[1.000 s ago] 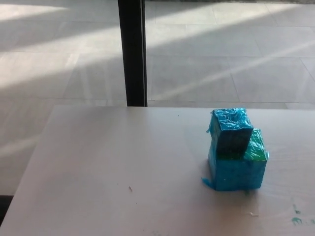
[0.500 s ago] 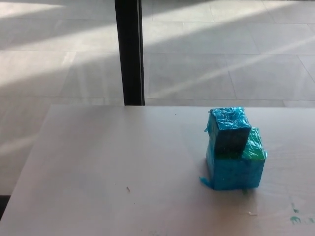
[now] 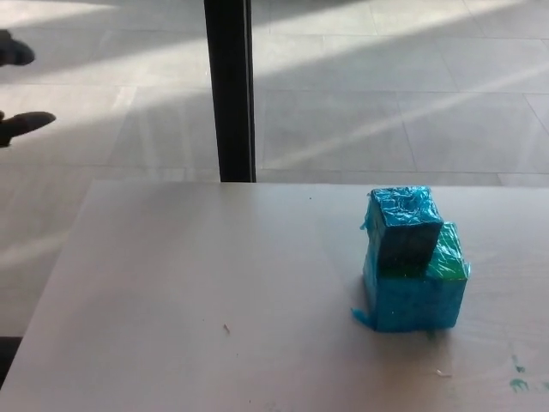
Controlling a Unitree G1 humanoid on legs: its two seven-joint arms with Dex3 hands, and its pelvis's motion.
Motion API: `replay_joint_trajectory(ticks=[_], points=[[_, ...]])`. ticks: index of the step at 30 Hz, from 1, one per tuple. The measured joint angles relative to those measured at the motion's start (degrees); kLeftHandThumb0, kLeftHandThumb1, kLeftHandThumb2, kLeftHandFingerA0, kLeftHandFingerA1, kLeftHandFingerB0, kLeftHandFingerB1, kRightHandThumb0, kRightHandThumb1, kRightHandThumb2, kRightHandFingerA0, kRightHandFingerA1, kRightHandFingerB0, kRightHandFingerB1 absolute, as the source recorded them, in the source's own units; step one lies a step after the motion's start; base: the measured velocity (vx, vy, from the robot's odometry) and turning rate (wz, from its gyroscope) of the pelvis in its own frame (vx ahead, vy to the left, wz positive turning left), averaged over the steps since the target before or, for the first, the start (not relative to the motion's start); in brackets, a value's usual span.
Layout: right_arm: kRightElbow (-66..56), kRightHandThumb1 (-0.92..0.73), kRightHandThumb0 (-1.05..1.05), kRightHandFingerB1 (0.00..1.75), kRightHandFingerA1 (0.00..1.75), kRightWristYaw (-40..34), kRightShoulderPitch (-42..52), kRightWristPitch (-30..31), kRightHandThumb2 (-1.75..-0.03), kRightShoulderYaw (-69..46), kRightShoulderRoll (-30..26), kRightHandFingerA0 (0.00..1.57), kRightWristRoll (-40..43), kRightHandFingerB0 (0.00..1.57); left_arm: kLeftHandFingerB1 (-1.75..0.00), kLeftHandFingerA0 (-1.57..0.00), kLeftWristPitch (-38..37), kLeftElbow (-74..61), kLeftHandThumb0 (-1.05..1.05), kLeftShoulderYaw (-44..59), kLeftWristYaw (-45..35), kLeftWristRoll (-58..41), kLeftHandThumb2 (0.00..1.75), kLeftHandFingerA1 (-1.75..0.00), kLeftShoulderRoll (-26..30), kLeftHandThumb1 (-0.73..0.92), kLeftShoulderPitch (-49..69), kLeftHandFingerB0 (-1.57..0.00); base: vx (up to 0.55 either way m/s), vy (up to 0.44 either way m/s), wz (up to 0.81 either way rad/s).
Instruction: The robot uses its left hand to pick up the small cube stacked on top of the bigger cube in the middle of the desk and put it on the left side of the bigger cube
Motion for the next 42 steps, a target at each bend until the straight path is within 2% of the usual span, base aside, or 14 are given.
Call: replay_joint_trajectory(ticks=[4,5,13,27,28,30,31,32,33,35,36,37,40,42], points=[[0.26,-0.68,-0.43,0.34,0.52,0.03,0.12,-0.08,-0.6,0.09,0.0,0.52,-0.03,0.35,-0.44,-0.21,0.72,-0.56,-0.83,-4.34,-0.03,3.09,0.98,-0.58,-4.67,0.6,-4.93,-0.12,0.0,0.0,0.0],[0.52,-0.68,-0.42,0.34,0.51,0.07,0.0,-0.17,-0.6,0.14,-0.01,0.53,-0.03,0.35,-0.34,-0.19,0.91,-0.75,-0.86,-5.4,0.07,4.05,0.65,-0.53,-6.51,0.79,-6.37,-0.2,0.0,0.0,0.0],[1.52,-0.55,-0.47,0.49,0.64,0.51,-0.35,-0.86,-0.87,0.43,-0.16,0.5,-0.03,0.3,-0.39,-0.22,1.1,2.7,-0.98,-9.18,1.95,8.53,0.66,-0.58,-21.41,0.86,-16.46,-0.2,0.0,0.0,0.0],[2.54,-0.68,-0.41,0.35,0.56,0.68,-1.67,-1.48,-0.6,1.21,-0.79,0.57,-0.09,0.39,-0.39,-0.2,1.64,8.85,-0.95,-8.16,5.3,10.54,0.66,-0.58,-40.83,0.86,-21.56,-0.21,0.0,0.0,0.0],[2.69,-0.67,-0.4,0.35,0.55,0.63,-1.77,-1.5,-0.6,1.35,-0.8,0.57,-0.14,0.39,-0.39,-0.41,1.67,8.66,-0.96,-7.99,5.58,10.55,0.66,-1.15,-41.48,0.85,-21.44,-0.2,0.0,0.0,0.0],[2.4,-0.67,-0.4,0.35,0.55,0.6,-1.68,-1.49,-0.6,1.66,-0.86,0.57,-0.27,0.39,-0.39,-0.41,1.81,8.27,-0.96,-7.74,5.91,10.55,0.66,-1.15,-42.65,0.85,-20.71,-0.2,0.0,0.0,0.0],[2.2,-0.54,-0.44,0.49,0.64,0.59,-1.66,-1.49,-0.86,1.8,-0.91,0.52,-0.3,0.32,-0.35,-0.26,1.96,8.16,-0.95,-7.67,5.95,10.54,0.65,-0.75,-43.22,0.85,-20.14,-0.19,0.0,0.0,0.0],[2.08,-0.68,-0.38,0.35,0.55,0.59,-1.63,-1.49,-0.59,1.86,-0.95,0.57,-0.32,0.39,-0.32,-0.23,2.02,8.16,-0.97,-7.6,5.95,10.54,0.67,-0.65,-43.48,0.86,-19.8,-0.15,0.0,0.0,0.0],[1.92,-0.68,-0.39,0.35,0.52,0.59,-1.52,-1.47,-0.6,1.9,-1.02,0.54,-0.33,0.38,-0.5,-0.03,2.08,8.18,-0.4,-7.38,5.94,10.53,1.0,-0.52,-43.86,0.3,-19.26,0.0,0.0,0.0,0.0],[1.96,-0.68,-0.4,0.36,0.53,0.61,-1.53,-1.45,-0.6,1.71,-1.07,0.53,-0.23,0.37,-0.26,-0.04,2.45,9.62,-0.91,-7.13,5.68,10.42,1.1,-0.5,-45.27,0.62,-18.27,-0.04,0.0,0.0,0.0],[2.04,-0.68,-0.39,0.35,0.52,0.64,-1.55,-1.49,-0.59,1.67,-1.07,0.54,-0.2,0.38,-0.26,-0.09,2.69,10.46,-1.0,-6.99,5.36,10.34,0.65,-0.41,-45.77,0.84,-17.93,-0.07,0.0,0.0,0.0],[2.11,-0.69,-0.39,0.34,0.51,0.65,-1.56,-1.53,-0.59,1.66,-1.07,0.55,-0.17,0.38,-0.17,-0.05,3.0,11.41,-0.96,-6.74,4.94,10.24,1.07,-0.42,-46.23,0.62,-17.47,-0.09,0.0,0.0,0.0],[2.15,-0.54,-0.45,0.48,0.61,0.49,-1.68,-1.53,-0.85,1.76,-1.07,0.5,-0.21,0.31,0.0,-0.02,3.61,13.89,-1.01,-5.72,3.8,9.82,1.08,-0.24,-47.55,0.6,-16.68,-0.04,0.0,0.0,0.0],[2.51,-0.69,-0.4,0.35,0.53,0.25,-2.02,-1.5,-0.6,1.85,-1.08,0.54,-0.27,0.37,0.0,0.0,4.24,15.63,-0.99,-5.02,2.73,9.24,1.07,-0.21,-48.26,0.57,-16.54,-0.01,0.0,0.0,0.0]])
